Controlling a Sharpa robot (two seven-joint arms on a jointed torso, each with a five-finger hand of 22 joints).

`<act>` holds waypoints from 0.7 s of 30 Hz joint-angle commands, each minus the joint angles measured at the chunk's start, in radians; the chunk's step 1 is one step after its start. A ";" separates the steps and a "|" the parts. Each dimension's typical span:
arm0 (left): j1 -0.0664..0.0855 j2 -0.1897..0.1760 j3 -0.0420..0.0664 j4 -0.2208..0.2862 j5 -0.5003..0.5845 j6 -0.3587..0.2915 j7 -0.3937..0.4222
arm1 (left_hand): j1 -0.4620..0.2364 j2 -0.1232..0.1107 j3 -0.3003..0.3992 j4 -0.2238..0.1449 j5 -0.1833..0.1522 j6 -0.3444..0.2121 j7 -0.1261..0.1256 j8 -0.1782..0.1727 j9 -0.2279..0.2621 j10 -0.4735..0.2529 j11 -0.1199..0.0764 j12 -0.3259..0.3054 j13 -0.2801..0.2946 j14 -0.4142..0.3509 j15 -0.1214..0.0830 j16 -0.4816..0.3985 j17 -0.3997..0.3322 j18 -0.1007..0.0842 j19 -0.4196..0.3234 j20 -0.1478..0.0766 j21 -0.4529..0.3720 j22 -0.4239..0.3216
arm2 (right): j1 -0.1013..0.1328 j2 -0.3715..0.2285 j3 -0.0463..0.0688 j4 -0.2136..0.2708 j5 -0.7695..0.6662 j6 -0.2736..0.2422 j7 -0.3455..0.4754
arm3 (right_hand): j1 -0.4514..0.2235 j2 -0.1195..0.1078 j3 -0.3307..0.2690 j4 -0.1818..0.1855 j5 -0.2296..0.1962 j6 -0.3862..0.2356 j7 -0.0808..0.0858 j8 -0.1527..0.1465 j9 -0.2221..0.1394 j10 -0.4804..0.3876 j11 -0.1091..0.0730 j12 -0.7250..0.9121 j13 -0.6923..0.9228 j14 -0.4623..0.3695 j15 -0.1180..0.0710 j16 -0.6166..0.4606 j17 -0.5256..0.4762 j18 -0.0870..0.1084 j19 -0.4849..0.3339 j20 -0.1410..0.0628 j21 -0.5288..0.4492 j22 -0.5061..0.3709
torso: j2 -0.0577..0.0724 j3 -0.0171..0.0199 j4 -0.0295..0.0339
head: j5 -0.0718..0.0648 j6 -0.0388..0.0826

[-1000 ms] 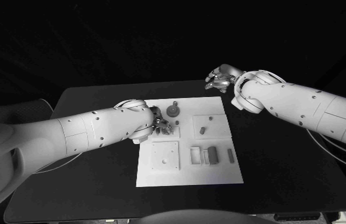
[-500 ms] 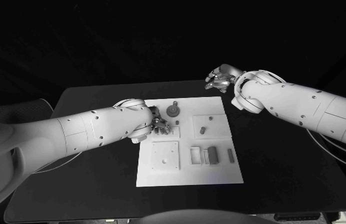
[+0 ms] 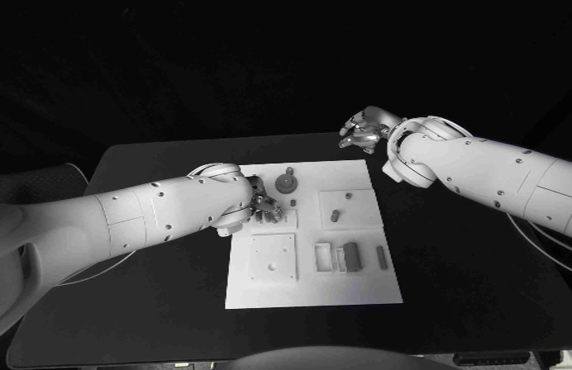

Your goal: Assemble the parts on the task board

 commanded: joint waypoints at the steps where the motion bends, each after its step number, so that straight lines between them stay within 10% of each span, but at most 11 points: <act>1: -0.001 0.006 -0.001 0.003 -0.012 0.015 0.001 | 0.102 0.098 0.055 -0.062 0.007 0.007 0.002 0.003 -0.001 0.004 0.000 0.001 0.001 0.012 -0.020 0.004 0.001 0.059 0.000 -0.005 0.005 0.018 | 0.000 0.001 0.000 0.002 -0.005 0.011 0.007 | -0.009 0.000 0.007 0.001 0.003 0.008 0.012 0.007 -0.001 -0.008 0.000 0.006 -0.002 -0.005 0.002 0.000 -0.001 0.061 0.001 -0.002 -0.005 0.012 | 0.000 0.0002 -0.0005 | 0.000 0.000; 21: -0.001 0.010 -0.001 0.001 -0.041 0.009 0.004 | 0.104 0.098 0.055 -0.062 0.007 0.008 0.001 0.004 -0.002 0.005 -0.001 0.001 0.001 0.013 -0.020 0.004 0.001 0.058 0.002 -0.005 0.005 0.018 | 0.000 0.001 0.000 0.001 -0.005 0.011 0.006 | -0.010 0.000 0.007 0.001 0.004 0.008 0.012 0.007 -0.001 -0.008 0.000 0.006 -0.002 -0.005 0.002 0.000 -0.001 0.061 0.001 -0.003 -0.005 0.012 | 0.000 0.0001 -0.0004 | 0.001 0.001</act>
